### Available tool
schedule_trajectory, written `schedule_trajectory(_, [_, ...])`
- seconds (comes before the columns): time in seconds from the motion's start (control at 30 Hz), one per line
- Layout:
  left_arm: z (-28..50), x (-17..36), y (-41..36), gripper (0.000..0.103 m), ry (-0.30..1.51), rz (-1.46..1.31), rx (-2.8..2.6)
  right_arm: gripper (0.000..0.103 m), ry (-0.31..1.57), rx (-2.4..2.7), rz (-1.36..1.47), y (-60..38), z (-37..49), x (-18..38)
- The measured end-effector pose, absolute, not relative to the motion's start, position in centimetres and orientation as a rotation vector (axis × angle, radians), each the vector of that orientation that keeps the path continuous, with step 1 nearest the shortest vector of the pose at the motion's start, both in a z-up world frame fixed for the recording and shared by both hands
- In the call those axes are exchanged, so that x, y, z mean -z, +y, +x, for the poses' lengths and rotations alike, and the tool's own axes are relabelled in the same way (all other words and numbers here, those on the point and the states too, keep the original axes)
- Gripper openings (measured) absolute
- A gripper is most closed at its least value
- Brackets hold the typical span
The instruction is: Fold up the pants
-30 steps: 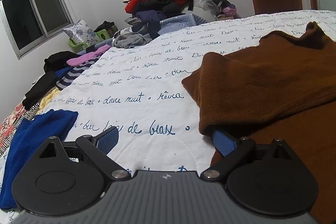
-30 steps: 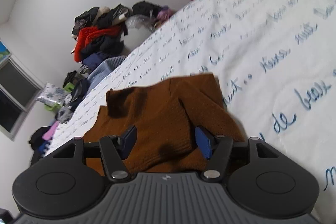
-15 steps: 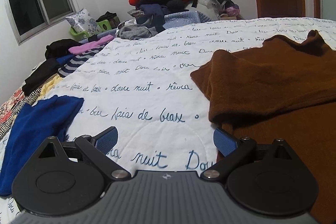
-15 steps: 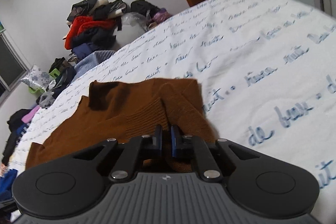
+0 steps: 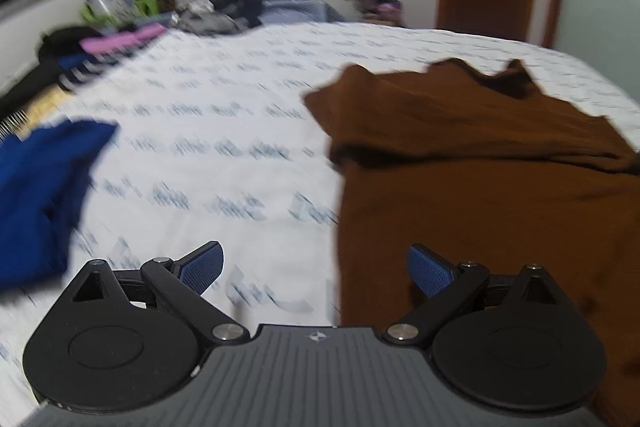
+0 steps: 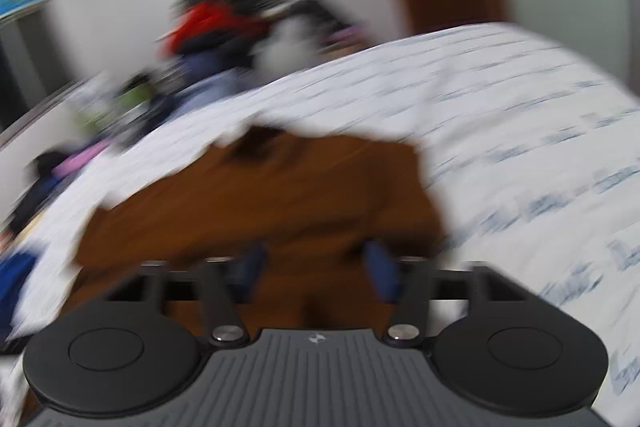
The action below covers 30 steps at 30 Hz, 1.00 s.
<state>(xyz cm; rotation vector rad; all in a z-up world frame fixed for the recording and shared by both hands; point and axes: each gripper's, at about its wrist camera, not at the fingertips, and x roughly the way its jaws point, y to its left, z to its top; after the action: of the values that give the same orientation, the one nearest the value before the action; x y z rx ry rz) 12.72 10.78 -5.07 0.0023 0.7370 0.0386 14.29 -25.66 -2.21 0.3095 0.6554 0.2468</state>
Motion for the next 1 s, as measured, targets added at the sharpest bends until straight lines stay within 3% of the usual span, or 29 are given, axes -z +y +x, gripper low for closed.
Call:
schedule_trajectory(0.23, [8.5,6.4,8.9,0.098,0.787,-0.04,0.098,0.073,0.75,-0.258,0.125,-24.4,6.9,4.2])
schedule_trajectory(0.47, [5.0,7.8,9.3,0.099,0.822,-0.046,0.177,0.073,0.808,-0.37,0.437,-28.9,1.1,5.0])
schedule_trajectory(0.83, [0.7,8.0,11.4,0.102,0.833,-0.283,0.372,0.074,0.87,-0.653,0.772,-29.6,-3.4,7.3])
schedule_trajectory(0.87, [0.7,8.1,11.4,0.101,0.827,-0.31,0.367,0.071,0.86,-0.659,0.792,-29.2,-3.3,7.4])
schedule_trajectory(0.93, [0.7,8.1,11.2,0.097,0.825,-0.344,0.356,0.053,0.864,-0.667,0.825,-28.4,-3.3,7.7])
schedule_trajectory(1.0, [0.5,7.9,11.2,0.088,0.823,-0.357,0.332,0.029,0.894,-0.642,0.823,-27.7,-3.2,8.0])
